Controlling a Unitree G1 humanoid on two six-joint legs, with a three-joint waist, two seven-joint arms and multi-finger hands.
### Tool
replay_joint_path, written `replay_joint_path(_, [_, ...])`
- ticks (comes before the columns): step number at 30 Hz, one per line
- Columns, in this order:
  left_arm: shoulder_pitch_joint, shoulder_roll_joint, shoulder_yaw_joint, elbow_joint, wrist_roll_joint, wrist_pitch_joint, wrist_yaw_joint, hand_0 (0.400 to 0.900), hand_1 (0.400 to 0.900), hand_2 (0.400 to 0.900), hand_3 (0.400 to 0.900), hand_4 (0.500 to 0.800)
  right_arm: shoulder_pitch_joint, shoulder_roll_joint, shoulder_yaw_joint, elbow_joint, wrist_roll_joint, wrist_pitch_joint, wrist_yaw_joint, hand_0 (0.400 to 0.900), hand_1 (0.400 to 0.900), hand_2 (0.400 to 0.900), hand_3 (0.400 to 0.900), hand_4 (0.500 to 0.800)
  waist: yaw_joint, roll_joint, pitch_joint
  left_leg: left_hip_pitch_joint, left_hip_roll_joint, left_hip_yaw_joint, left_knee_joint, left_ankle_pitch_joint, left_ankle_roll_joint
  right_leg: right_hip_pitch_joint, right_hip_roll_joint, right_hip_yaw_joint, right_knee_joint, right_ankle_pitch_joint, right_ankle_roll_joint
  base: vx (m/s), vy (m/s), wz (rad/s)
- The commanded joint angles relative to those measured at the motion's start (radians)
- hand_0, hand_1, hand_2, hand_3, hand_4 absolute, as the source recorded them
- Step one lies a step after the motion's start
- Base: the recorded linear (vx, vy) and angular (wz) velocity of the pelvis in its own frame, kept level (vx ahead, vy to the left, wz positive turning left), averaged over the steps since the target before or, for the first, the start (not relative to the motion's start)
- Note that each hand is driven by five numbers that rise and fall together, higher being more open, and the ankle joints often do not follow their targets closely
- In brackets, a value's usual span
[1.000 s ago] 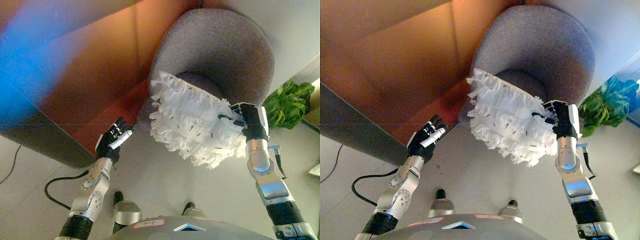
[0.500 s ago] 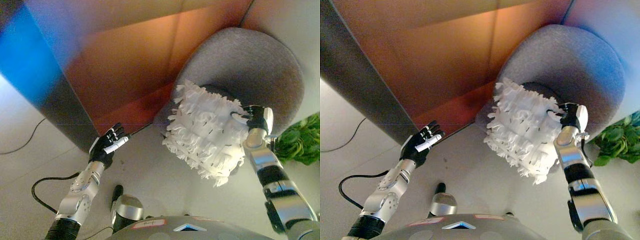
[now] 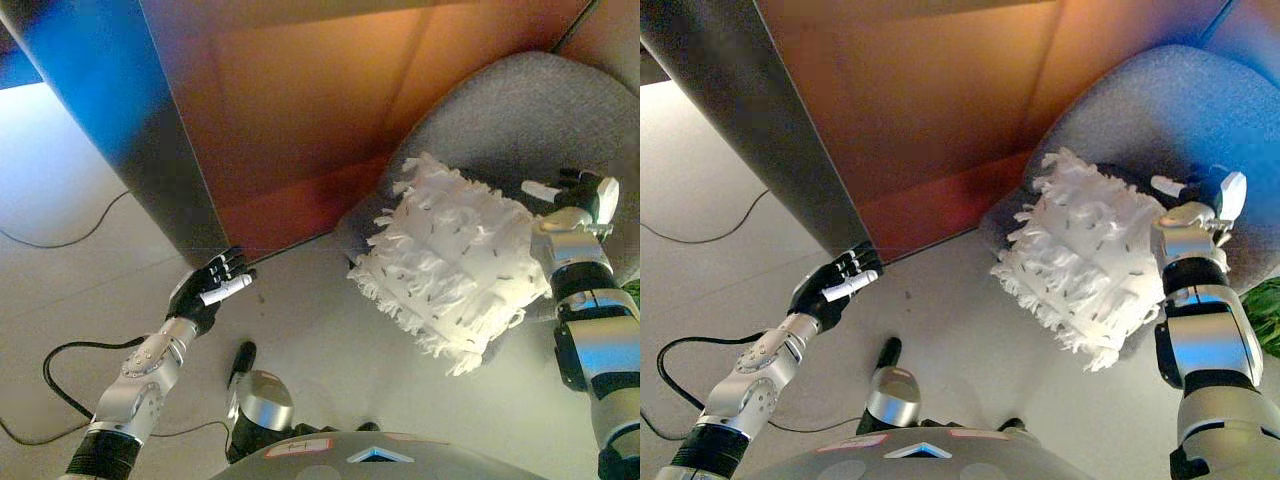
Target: Pick up the pillow and put it on the sofa.
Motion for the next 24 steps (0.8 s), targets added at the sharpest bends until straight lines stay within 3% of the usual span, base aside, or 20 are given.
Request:
replay_joint_path(1, [-0.065,0.006,-0.072,-0.138,0.004,-0.102,-0.015,0.900,0.900,0.900,0.900,0.800,-0.083,-0.120,0.053,-0.142,-0.026,-0.126,-0.081,0.900,0.900,0.900,0.900,0.800,0.000,0.040,-0.093,0.064,-0.001,0.043,-0.007,-0.075,0.077,-0.006,-0.058,-0.016,0.002,0.068,0.007,-0.08,0.123,-0.31])
replay_joint_path(6, [-0.094,-0.018,-0.089,-0.103,0.037,-0.113,0.008,0.900,0.900,0.900,0.900,0.800,0.053,-0.043,0.018,-0.347,-0.014,-0.184,-0.052,0.900,0.900,0.900,0.900,0.800,-0.053,0.054,-0.091,0.094,-0.011,0.082,0.016,-0.092,0.093,-0.015,-0.079,0.019,0.013,0.080,0.003,-0.09,0.066,-0.35])
replay_joint_path(11, [-0.115,-0.050,-0.089,-0.060,0.055,-0.159,0.029,0.900,0.900,0.900,0.900,0.800,0.265,0.041,-0.045,-0.592,0.010,-0.249,0.006,0.900,0.900,0.900,0.900,0.800,-0.122,0.057,-0.088,0.095,-0.020,0.115,0.060,-0.119,0.110,-0.053,-0.097,0.071,0.033,0.108,0.003,-0.12,0.017,-0.33])
replay_joint_path(15, [-0.117,-0.096,-0.066,-0.035,0.087,-0.186,0.044,0.900,0.900,0.900,0.900,0.800,0.517,0.122,-0.102,-0.796,0.017,-0.309,0.123,0.900,0.900,0.900,0.900,0.800,-0.199,0.055,-0.094,0.102,-0.029,0.151,0.063,-0.125,0.123,-0.095,-0.112,0.125,0.054,0.140,0.014,-0.13,-0.006,-0.28])
replay_joint_path(19, [-0.124,-0.124,-0.035,-0.022,0.101,-0.183,0.057,0.900,0.900,0.900,0.900,0.800,0.665,0.190,-0.127,-0.915,0.051,-0.315,0.205,0.900,0.900,0.900,0.900,0.800,-0.270,0.055,-0.103,0.113,-0.030,0.192,0.057,-0.128,0.122,-0.124,-0.111,0.169,0.063,0.151,0.020,-0.12,-0.007,-0.24])
replay_joint_path(24, [-0.112,-0.151,-0.002,-0.020,0.091,-0.175,0.071,0.900,0.900,0.900,0.900,0.800,0.821,0.257,-0.102,-0.977,0.045,-0.264,0.323,0.900,0.900,0.900,0.900,0.800,-0.341,0.064,-0.119,0.126,-0.031,0.238,0.048,-0.128,0.118,-0.143,-0.100,0.212,0.056,0.136,0.019,-0.11,0.029,-0.18])
